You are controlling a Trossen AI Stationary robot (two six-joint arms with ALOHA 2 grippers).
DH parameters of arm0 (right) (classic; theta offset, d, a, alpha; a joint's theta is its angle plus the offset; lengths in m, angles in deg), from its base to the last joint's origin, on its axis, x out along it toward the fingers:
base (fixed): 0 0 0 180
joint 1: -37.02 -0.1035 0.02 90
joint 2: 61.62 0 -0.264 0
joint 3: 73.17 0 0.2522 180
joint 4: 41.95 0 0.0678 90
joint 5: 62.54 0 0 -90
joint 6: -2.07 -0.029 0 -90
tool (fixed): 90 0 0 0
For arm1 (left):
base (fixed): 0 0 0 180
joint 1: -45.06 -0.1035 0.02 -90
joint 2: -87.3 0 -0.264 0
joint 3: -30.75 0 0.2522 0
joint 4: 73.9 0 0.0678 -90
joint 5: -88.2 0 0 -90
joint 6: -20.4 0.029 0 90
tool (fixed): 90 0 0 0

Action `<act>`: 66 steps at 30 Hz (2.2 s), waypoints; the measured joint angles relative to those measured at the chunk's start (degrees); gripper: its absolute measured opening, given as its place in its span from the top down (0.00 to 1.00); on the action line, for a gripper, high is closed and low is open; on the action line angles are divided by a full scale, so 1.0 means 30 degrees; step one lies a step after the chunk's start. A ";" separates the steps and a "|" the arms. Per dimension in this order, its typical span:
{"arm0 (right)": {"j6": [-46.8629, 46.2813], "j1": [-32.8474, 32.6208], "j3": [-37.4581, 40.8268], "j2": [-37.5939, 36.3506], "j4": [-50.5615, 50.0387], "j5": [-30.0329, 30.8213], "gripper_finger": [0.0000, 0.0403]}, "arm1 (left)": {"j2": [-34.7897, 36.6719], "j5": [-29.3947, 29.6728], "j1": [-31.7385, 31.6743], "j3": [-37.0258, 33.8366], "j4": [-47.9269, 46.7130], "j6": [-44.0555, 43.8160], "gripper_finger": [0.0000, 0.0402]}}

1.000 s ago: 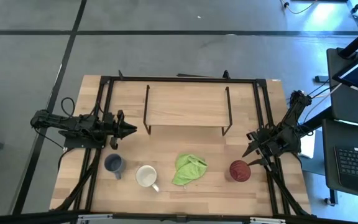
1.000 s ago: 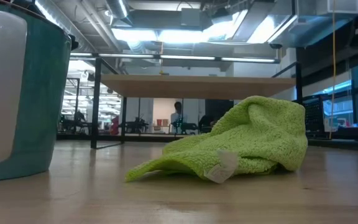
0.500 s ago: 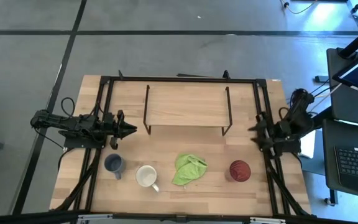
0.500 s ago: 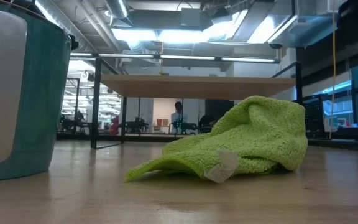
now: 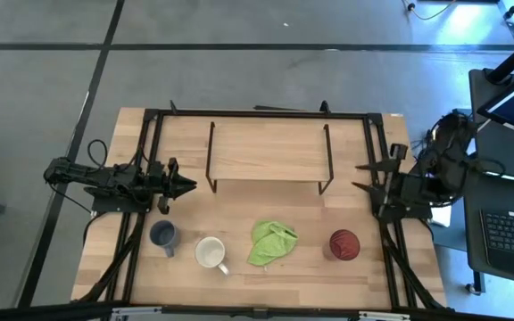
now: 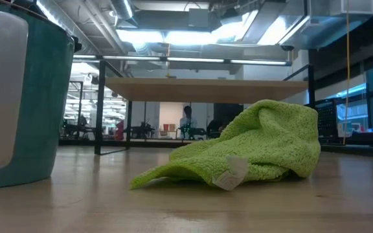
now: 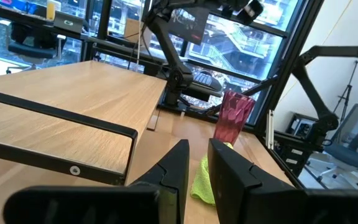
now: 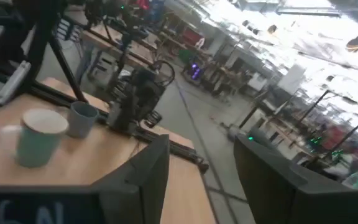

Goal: Stack small to large cups/mugs on shelf
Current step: Put the blue mug on the shelf

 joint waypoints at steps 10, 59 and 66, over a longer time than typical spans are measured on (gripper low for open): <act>-1.2161 0.0018 -0.5244 0.1049 -0.7312 0.1267 0.55 | 0.0000 0.0000 -0.0005 0.0000 -0.0003 0.0002 0.86; -0.9706 0.1149 0.4826 -1.3205 -0.5735 -0.9759 0.55 | 0.0008 0.0001 -0.0007 0.0000 -0.0005 0.0000 0.86; -0.8577 0.1224 0.7063 -1.3298 -0.4179 -0.9478 0.55 | 0.0051 0.0039 0.0022 -0.0008 0.0152 0.0000 0.86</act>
